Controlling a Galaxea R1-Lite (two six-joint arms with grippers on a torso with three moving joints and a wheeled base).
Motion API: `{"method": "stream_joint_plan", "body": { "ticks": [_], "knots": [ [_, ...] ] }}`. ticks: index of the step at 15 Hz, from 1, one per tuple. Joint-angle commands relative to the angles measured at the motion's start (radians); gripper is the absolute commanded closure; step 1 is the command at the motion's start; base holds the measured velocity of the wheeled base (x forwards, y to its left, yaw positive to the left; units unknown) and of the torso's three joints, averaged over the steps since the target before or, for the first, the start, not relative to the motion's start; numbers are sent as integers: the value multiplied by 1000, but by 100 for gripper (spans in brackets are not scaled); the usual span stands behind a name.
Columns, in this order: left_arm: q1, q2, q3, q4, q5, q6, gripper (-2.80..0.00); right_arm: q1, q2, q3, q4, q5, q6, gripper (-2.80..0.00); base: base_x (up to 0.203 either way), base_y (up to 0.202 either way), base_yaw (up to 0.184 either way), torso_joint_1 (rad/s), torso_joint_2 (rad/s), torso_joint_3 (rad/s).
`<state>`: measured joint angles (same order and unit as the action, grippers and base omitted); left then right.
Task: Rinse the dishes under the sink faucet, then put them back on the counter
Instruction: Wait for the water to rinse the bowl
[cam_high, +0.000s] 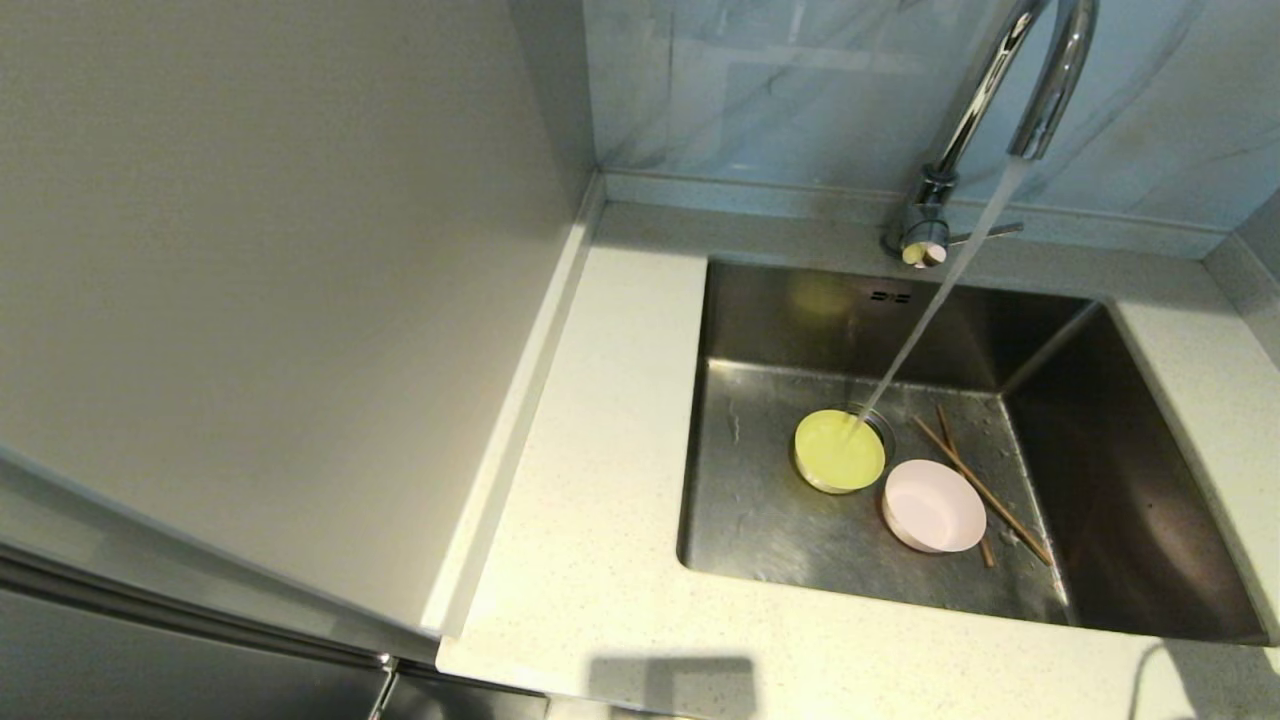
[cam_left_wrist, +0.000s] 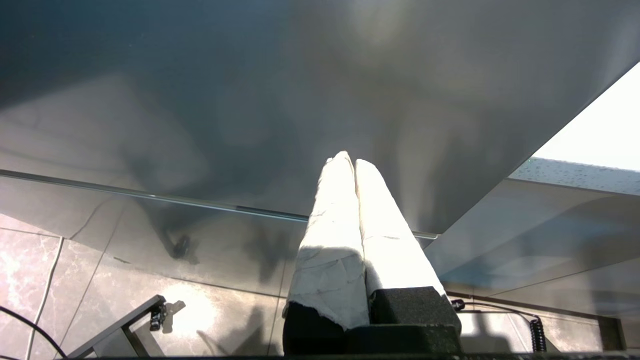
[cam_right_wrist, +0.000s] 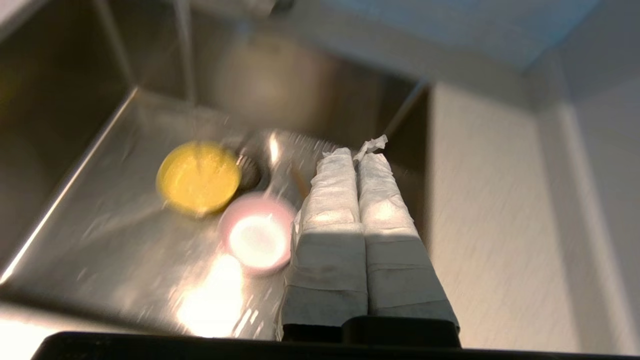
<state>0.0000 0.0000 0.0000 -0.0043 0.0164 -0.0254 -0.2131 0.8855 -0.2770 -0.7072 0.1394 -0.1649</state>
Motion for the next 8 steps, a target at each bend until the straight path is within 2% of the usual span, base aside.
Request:
{"method": "stream_joint_plan", "body": {
  "ticks": [1, 3, 5, 8],
  "knots": [
    [0, -3, 0, 0, 0, -1, 0, 108, -158, 124, 6, -83, -2, 0, 0, 0, 0, 0, 0, 0],
    [0, -3, 0, 0, 0, -1, 0, 154, -242, 198, 58, -130, -1, 0, 0, 0, 0, 0, 0, 0],
    [0, -3, 0, 0, 0, -1, 0, 159, -321, 264, 104, -134, -2, 0, 0, 0, 0, 0, 0, 0],
    [0, -3, 0, 0, 0, -1, 0, 155, -484, 275, 316, -134, 3, 0, 0, 0, 0, 0, 0, 0]
  ]
}}
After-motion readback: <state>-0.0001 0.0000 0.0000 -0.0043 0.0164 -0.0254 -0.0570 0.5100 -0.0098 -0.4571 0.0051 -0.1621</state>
